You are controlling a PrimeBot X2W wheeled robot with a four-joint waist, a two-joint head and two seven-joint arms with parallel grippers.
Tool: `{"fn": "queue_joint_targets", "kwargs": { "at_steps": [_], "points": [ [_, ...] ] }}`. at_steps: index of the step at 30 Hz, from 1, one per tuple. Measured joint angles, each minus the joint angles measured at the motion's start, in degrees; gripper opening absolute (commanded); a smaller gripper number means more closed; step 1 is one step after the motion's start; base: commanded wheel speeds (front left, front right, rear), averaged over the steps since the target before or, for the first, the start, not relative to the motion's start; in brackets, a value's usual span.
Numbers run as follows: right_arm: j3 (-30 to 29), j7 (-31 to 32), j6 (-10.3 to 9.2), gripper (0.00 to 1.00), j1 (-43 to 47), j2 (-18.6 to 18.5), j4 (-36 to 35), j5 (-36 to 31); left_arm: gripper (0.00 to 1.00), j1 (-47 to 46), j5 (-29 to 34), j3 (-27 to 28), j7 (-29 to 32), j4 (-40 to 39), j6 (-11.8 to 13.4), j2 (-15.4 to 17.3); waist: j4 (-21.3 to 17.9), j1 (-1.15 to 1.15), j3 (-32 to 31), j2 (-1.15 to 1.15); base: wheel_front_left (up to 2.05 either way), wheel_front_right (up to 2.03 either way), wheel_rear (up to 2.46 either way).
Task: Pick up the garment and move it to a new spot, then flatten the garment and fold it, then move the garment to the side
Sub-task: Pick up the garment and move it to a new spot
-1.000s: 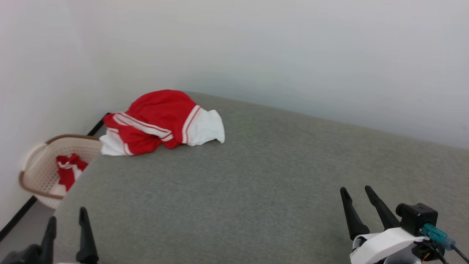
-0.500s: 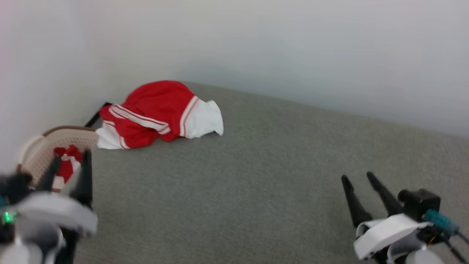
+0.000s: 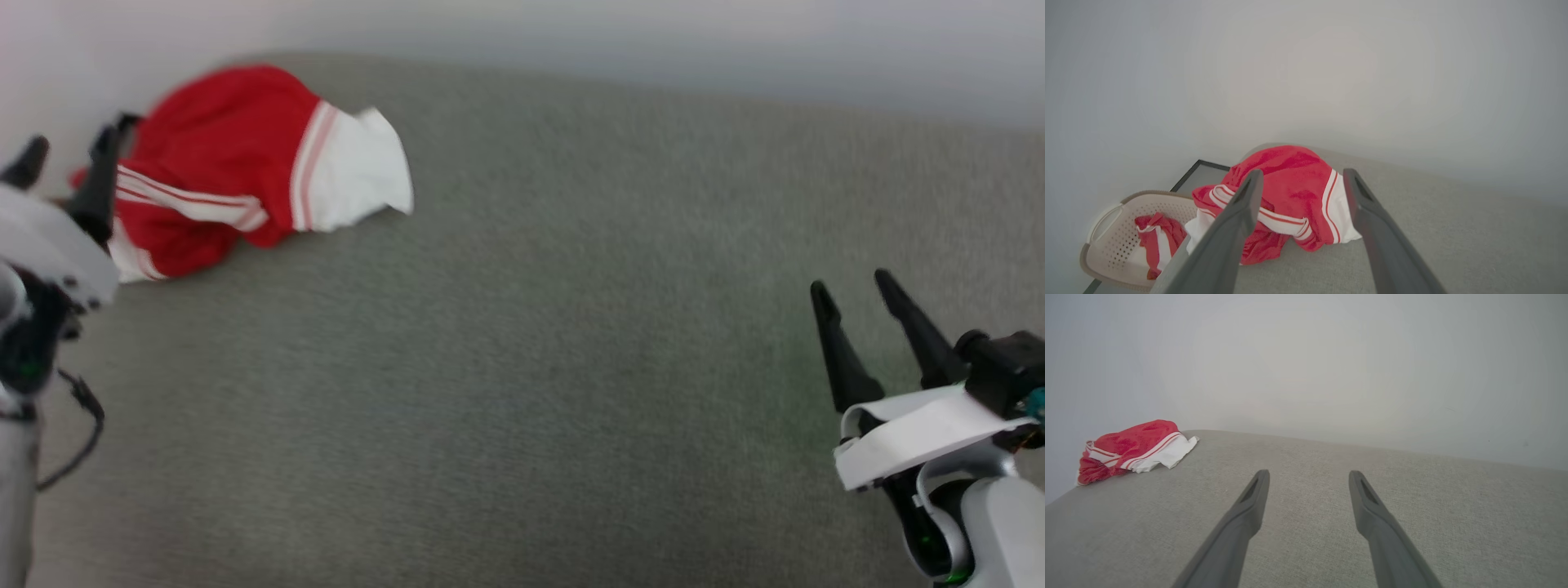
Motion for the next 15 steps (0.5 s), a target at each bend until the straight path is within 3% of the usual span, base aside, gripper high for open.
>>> {"fn": "queue_joint_targets", "kwargs": {
  "at_steps": [9, 15],
  "points": [
    [-1.7, 0.7, 0.0, 1.0, -1.3, -0.9, -4.6, 0.0, 1.0, -13.7, -0.4, -2.6, 8.1, 15.6, 0.4, 0.7, -3.6, 0.0, 10.0, 0.0, 0.0, 0.0, 0.0],
    [-2.3, 1.3, 0.0, 1.0, -1.8, -1.2, -7.3, -0.2, 1.0, -20.4, 2.1, -4.8, 10.3, 26.6, 1.2, 2.0, -5.6, 0.0, 15.8, 0.0, 0.0, 0.0, 0.0]
  ]
}}
